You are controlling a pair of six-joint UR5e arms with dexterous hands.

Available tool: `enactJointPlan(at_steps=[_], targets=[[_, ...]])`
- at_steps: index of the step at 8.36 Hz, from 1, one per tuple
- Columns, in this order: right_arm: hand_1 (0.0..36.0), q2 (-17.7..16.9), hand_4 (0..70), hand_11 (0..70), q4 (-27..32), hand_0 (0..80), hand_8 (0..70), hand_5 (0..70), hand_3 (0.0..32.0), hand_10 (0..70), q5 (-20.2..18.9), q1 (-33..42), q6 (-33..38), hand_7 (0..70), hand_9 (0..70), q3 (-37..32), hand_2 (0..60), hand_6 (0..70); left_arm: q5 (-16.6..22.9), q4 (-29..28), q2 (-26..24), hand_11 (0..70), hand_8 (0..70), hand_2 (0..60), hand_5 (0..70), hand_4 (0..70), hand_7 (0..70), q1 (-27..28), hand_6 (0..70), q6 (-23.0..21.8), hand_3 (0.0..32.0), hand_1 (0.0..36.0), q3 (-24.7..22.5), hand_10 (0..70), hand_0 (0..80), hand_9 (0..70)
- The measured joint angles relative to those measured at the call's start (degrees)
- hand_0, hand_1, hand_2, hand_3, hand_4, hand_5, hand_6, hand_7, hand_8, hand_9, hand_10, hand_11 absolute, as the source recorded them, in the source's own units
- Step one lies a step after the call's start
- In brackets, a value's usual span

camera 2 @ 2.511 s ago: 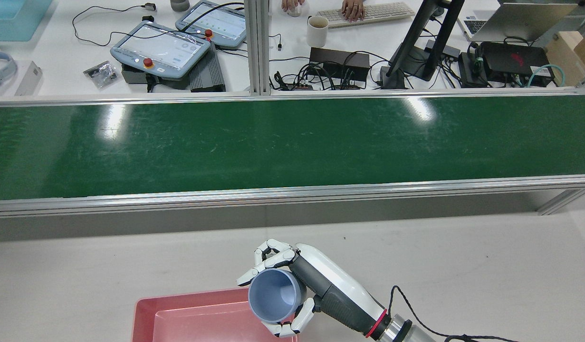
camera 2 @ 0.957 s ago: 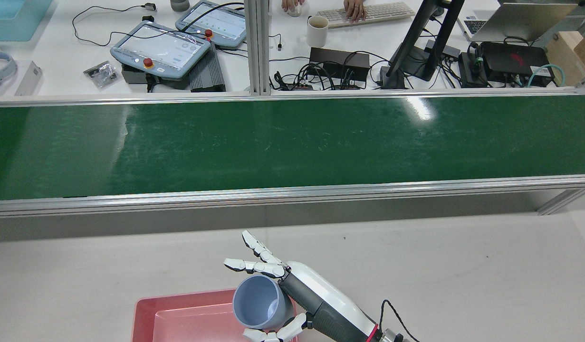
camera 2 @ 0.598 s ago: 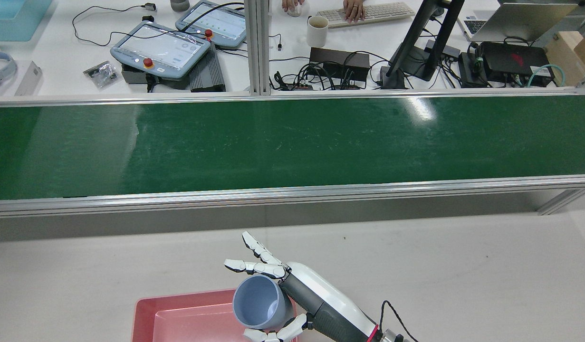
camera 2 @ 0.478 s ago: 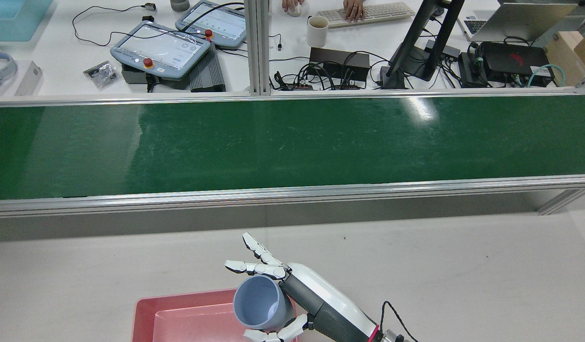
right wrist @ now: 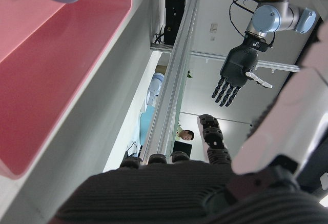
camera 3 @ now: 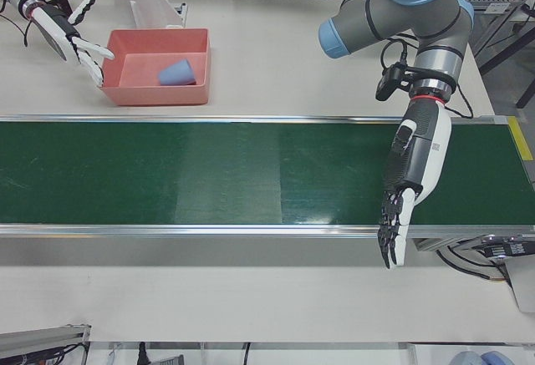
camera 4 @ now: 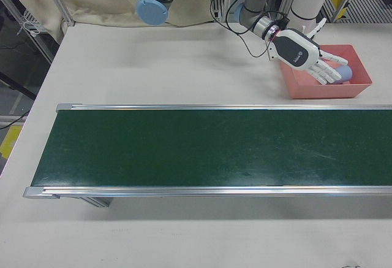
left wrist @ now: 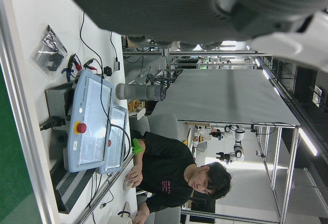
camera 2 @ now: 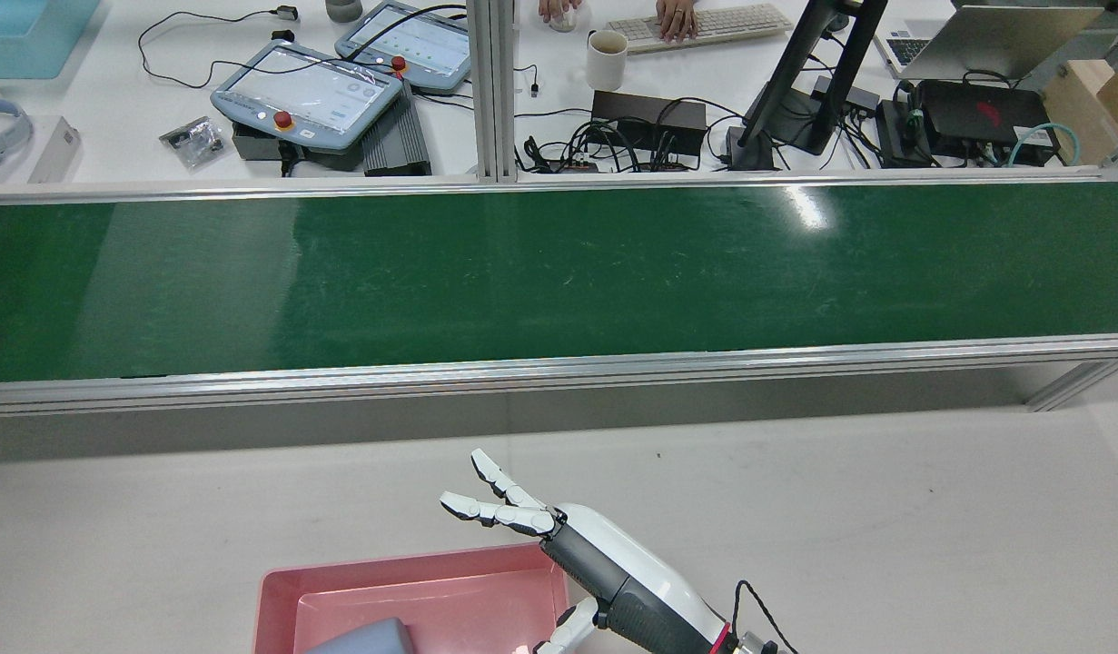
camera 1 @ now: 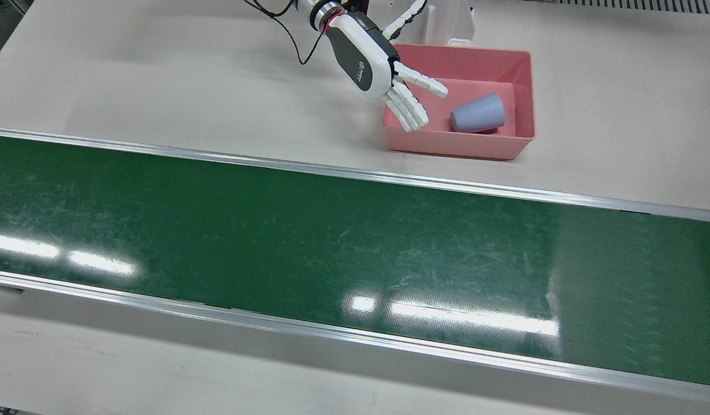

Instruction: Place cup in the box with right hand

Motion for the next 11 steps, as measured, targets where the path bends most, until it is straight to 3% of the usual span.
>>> enactJointPlan(at_steps=[1, 3, 5, 8, 10, 11], targets=[[5.6, 0.01, 0.0, 0.0, 0.00, 31.5, 0.0, 0.6, 0.0, 0.0, 0.01, 0.00, 0.52, 3.2, 0.0, 0.02, 1.0, 0.8, 0.00, 0.00, 0.00, 0.0, 0.0, 0.0, 0.0, 0.0, 0.0, 0.00, 0.0, 0.00, 0.0, 0.0, 0.00, 0.0, 0.0, 0.0], [7.7, 0.18, 0.0, 0.0, -0.08, 39.5, 0.0, 1.3, 0.0, 0.0, 0.01, 0.14, 1.67, 5.1, 0.0, 0.61, 0.0, 1.4, 0.00, 0.01, 0.00, 0.0, 0.0, 0.0, 0.0, 0.0, 0.0, 0.00, 0.0, 0.00, 0.0, 0.0, 0.00, 0.0, 0.0, 0.0], [8.7, 0.27, 0.0, 0.0, -0.15, 40.4, 0.0, 2.2, 0.0, 0.0, 0.19, 0.89, 2.29, 18.8, 4.3, 2.74, 0.0, 4.1, 0.00, 0.01, 0.00, 0.0, 0.0, 0.0, 0.0, 0.0, 0.0, 0.00, 0.0, 0.00, 0.0, 0.0, 0.00, 0.0, 0.0, 0.0], [7.5, -0.31, 0.0, 0.0, -0.80, 36.9, 8.0, 2.3, 0.0, 0.0, 0.45, 7.55, 2.47, 54.5, 21.7, 9.59, 5.8, 11.2, 0.00, -0.02, 0.00, 0.0, 0.0, 0.0, 0.0, 0.0, 0.0, 0.00, 0.0, 0.00, 0.0, 0.0, 0.00, 0.0, 0.0, 0.0], [7.3, -1.50, 0.0, 0.0, -1.50, 35.7, 10.0, 2.2, 0.0, 0.0, 0.26, 16.51, 3.80, 60.8, 25.3, 11.91, 7.7, 12.5, 0.00, -0.04, 0.00, 0.0, 0.0, 0.0, 0.0, 0.0, 0.0, 0.00, 0.0, 0.00, 0.0, 0.0, 0.00, 0.0, 0.0, 0.0], [7.7, -2.38, 0.0, 0.0, -2.85, 35.9, 9.8, 2.4, 0.0, 0.0, 0.11, 20.81, 5.94, 58.7, 24.7, 11.89, 7.9, 12.2, 0.00, -0.04, 0.00, 0.0, 0.0, 0.0, 0.0, 0.0, 0.0, 0.00, 0.0, 0.00, 0.0, 0.0, 0.00, 0.0, 0.0, 0.0]])
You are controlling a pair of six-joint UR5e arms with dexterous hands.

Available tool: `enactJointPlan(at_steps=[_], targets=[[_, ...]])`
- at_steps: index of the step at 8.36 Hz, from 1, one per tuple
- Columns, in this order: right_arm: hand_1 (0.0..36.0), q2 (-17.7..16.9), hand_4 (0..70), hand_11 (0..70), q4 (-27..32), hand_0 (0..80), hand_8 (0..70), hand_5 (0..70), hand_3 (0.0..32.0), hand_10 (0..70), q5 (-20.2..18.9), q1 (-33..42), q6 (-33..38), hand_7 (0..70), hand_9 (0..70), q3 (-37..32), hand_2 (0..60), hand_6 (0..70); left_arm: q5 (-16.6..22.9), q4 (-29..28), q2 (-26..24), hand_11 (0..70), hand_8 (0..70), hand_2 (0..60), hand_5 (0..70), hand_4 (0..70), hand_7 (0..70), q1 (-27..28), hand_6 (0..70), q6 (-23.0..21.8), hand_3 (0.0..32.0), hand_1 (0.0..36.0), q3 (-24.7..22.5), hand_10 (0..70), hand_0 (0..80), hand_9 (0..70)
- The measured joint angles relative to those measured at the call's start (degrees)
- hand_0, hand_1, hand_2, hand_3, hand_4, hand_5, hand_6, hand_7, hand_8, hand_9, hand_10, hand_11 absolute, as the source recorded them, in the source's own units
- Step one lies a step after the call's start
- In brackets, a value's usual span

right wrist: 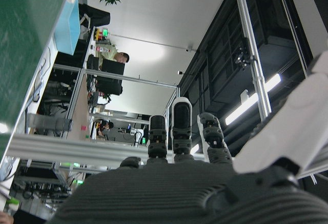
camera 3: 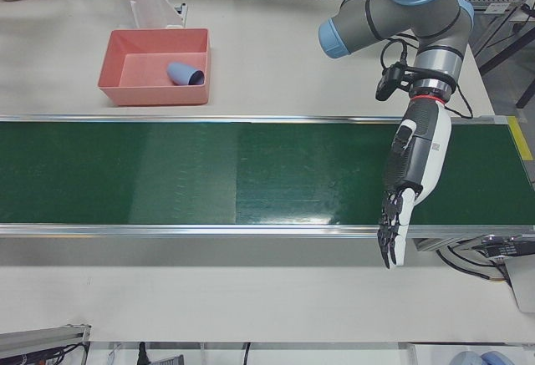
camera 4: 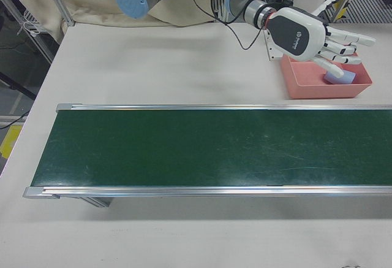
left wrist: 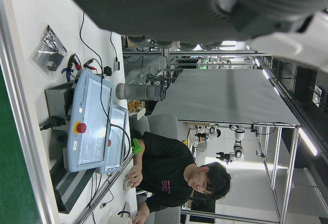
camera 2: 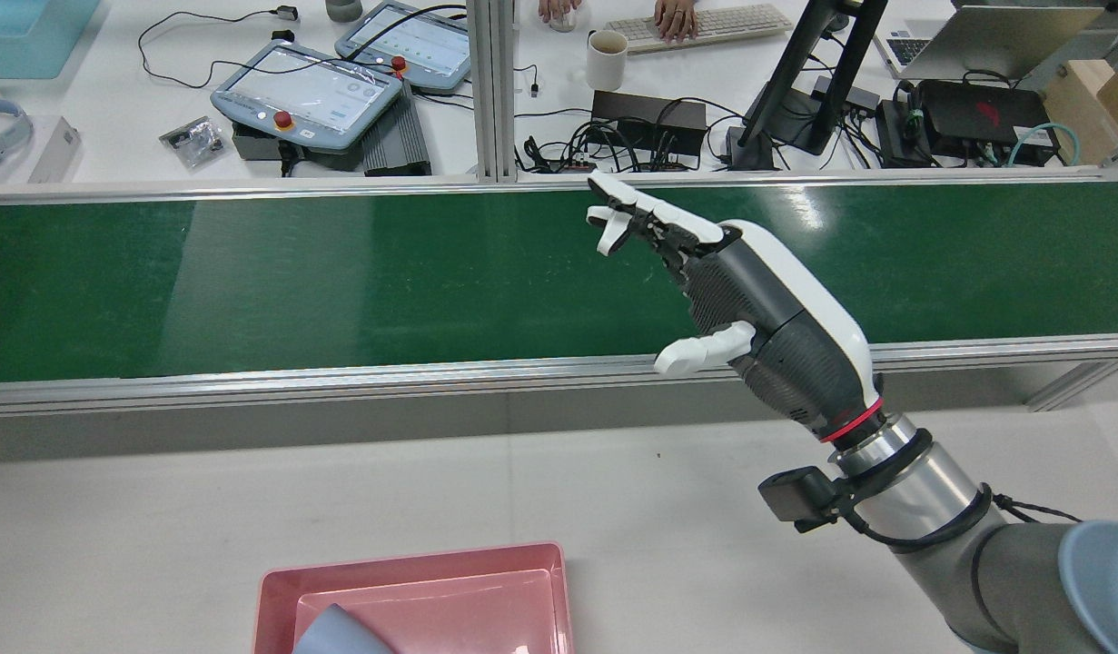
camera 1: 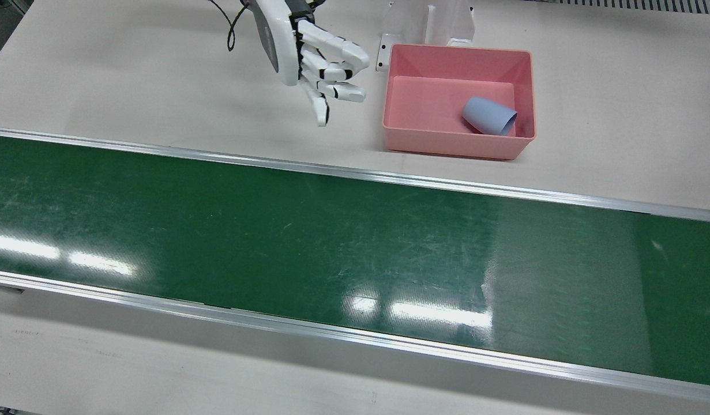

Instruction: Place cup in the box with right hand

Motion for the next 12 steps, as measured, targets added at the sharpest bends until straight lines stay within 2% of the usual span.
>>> enactJointPlan(at_steps=[1, 2, 4, 5, 8, 9, 10, 11, 12], targets=[[8.1, -1.38, 0.0, 0.0, -2.04, 37.3, 4.6, 2.1, 0.0, 0.0, -0.22, 4.38, 3.45, 43.6, 15.3, -0.75, 6.7, 9.0, 0.00, 0.03, 0.00, 0.0, 0.0, 0.0, 0.0, 0.0, 0.0, 0.00, 0.0, 0.00, 0.0, 0.0, 0.00, 0.0, 0.0, 0.0], [8.5, -3.23, 0.0, 0.0, -3.50, 37.8, 1.5, 1.9, 0.0, 0.0, -0.98, 8.98, 7.38, 32.8, 9.3, -2.49, 7.0, 6.9, 0.00, 0.06, 0.00, 0.0, 0.0, 0.0, 0.0, 0.0, 0.0, 0.00, 0.0, 0.00, 0.0, 0.0, 0.00, 0.0, 0.0, 0.0], [9.6, -4.98, 0.0, 0.0, -4.32, 39.8, 0.0, 2.0, 0.0, 0.0, -6.83, 20.38, 13.91, 16.7, 1.9, -9.93, 5.6, 3.7, 0.00, 0.08, 0.00, 0.0, 0.0, 0.0, 0.0, 0.0, 0.0, 0.00, 0.0, 0.00, 0.0, 0.0, 0.00, 0.0, 0.0, 0.0], [10.1, -5.65, 0.0, 0.0, -4.32, 39.3, 0.0, 1.6, 0.0, 0.0, -10.06, 25.85, 15.68, 12.8, 1.1, -13.70, 7.3, 2.6, 0.00, 0.08, 0.00, 0.0, 0.0, 0.0, 0.0, 0.0, 0.0, 0.00, 0.0, 0.00, 0.0, 0.0, 0.00, 0.0, 0.0, 0.0], [9.6, -7.24, 0.0, 0.0, -3.60, 38.8, 0.0, 1.6, 0.0, 0.0, -13.93, 36.87, 16.64, 0.4, 0.0, -21.58, 7.7, 0.5, 0.00, 0.09, 0.00, 0.0, 0.0, 0.0, 0.0, 0.0, 0.0, 0.00, 0.0, 0.00, 0.0, 0.0, -0.05, 0.0, 0.0, 0.0], [10.4, -7.25, 0.0, 0.0, -2.46, 40.2, 0.0, 2.1, 2.8, 0.0, -15.20, 40.70, 16.56, 0.0, 0.0, -24.64, 6.5, 0.1, 0.00, 0.09, 0.00, 0.0, 0.0, 0.0, 0.0, 0.0, 0.0, 0.00, 0.0, 0.00, 0.0, 0.0, -0.06, 0.0, 0.0, 0.0], [11.0, -7.20, 0.0, 0.0, -0.35, 41.5, 0.0, 2.4, 25.6, 0.0, -16.86, 44.22, 16.21, 0.0, 0.0, -28.29, 5.6, 0.0, 0.00, 0.09, 0.00, 0.0, 0.0, 0.0, 0.0, 0.0, 0.0, 0.00, 0.0, 0.00, 0.0, 0.0, -0.07, 0.0, 0.0, 0.0], [10.6, -7.04, 0.0, 0.0, 2.61, 41.3, 0.0, 2.3, 23.8, 0.0, -19.06, 47.33, 15.78, 0.0, 0.5, -32.54, 5.2, 0.0, 0.00, 0.09, 0.00, 0.0, 0.0, 0.0, 0.0, 0.0, 0.0, 0.00, 0.0, 0.00, 0.0, 0.0, -0.08, 0.0, 0.0, 0.0], [10.4, -6.87, 0.0, 0.0, 5.62, 41.5, 0.0, 2.3, 32.0, 0.0, -21.36, 49.77, 15.34, 0.0, 0.0, -36.21, 4.6, 0.0, 0.00, 0.09, 0.00, 0.0, 0.0, 0.0, 0.0, 0.0, 0.0, 0.00, 0.0, 0.00, 0.0, 0.0, -0.08, 0.0, 0.0, 0.0]])
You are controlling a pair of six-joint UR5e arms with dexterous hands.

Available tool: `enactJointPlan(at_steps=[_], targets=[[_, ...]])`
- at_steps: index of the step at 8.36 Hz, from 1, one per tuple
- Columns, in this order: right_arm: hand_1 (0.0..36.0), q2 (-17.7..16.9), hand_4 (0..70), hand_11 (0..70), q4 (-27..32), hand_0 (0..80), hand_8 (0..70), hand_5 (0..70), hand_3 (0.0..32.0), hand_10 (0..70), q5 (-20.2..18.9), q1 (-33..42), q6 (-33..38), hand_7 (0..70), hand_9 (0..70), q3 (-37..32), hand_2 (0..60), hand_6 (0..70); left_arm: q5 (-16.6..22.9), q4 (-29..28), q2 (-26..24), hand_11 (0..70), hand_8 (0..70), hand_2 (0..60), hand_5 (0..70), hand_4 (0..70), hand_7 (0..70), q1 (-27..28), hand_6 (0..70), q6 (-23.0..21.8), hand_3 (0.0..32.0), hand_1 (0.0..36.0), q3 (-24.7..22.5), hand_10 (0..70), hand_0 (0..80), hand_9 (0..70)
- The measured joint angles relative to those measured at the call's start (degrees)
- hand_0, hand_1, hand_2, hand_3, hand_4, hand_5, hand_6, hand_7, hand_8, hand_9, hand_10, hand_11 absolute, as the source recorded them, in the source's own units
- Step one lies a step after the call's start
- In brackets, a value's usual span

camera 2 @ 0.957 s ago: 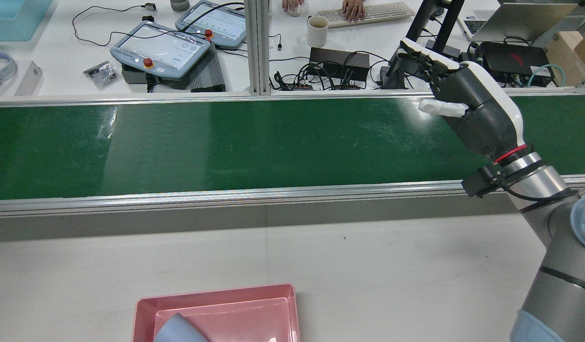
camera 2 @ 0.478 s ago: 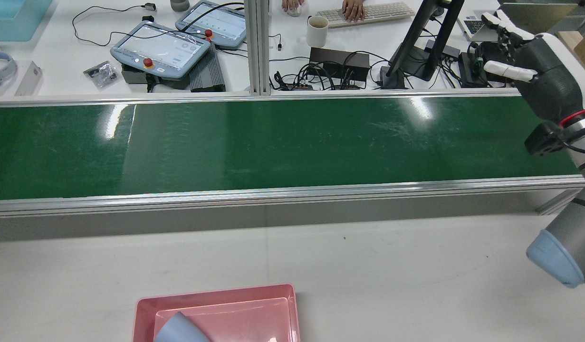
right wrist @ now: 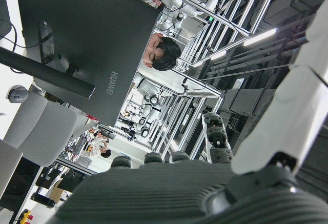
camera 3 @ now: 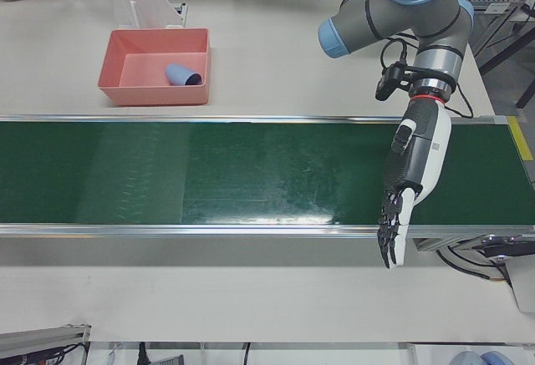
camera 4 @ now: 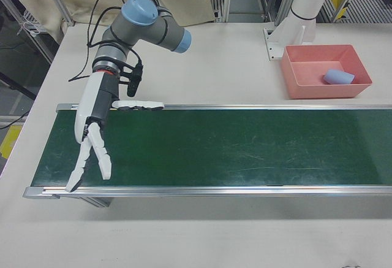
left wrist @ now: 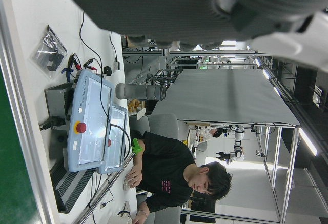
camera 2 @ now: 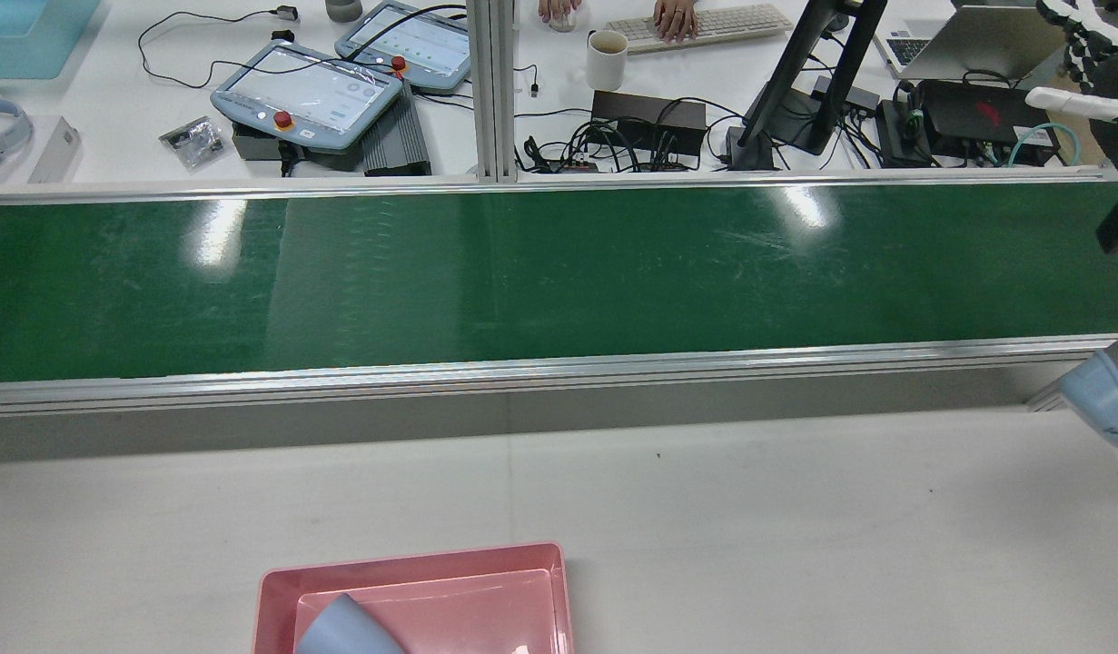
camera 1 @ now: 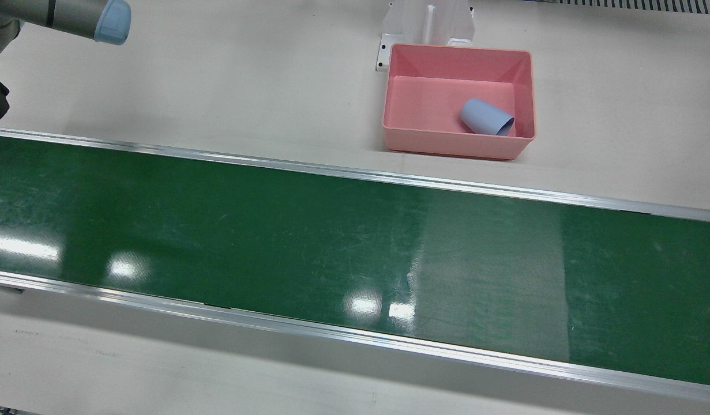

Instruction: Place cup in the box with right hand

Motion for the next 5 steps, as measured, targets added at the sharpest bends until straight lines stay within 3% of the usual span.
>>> enactJointPlan(at_steps=[2, 3, 5], targets=[[9.8, 0.10, 0.0, 0.0, 2.95, 39.9, 0.0, 2.3, 32.0, 0.0, -4.31, 2.66, 0.31, 0.0, 2.2, -3.40, 6.0, 0.0, 0.00, 0.00, 0.00, 0.0, 0.0, 0.0, 0.0, 0.0, 0.0, 0.00, 0.0, 0.00, 0.0, 0.0, 0.02, 0.0, 0.0, 0.0], [11.8, -0.12, 0.0, 0.0, 3.21, 38.8, 0.0, 1.9, 32.0, 0.0, -6.62, 3.26, 2.22, 0.0, 0.1, -4.32, 13.8, 0.0, 0.00, 0.00, 0.00, 0.0, 0.0, 0.0, 0.0, 0.0, 0.0, 0.00, 0.0, 0.00, 0.0, 0.0, 0.02, 0.0, 0.0, 0.0], [11.3, -1.57, 0.0, 0.0, 3.32, 37.6, 0.0, 1.9, 32.0, 0.0, -9.82, 3.85, 6.38, 0.0, 1.4, -5.60, 14.6, 0.0, 0.00, 0.00, 0.00, 0.0, 0.0, 0.0, 0.0, 0.0, 0.0, 0.00, 0.0, 0.00, 0.0, 0.0, 0.06, 0.0, 0.0, 0.0]])
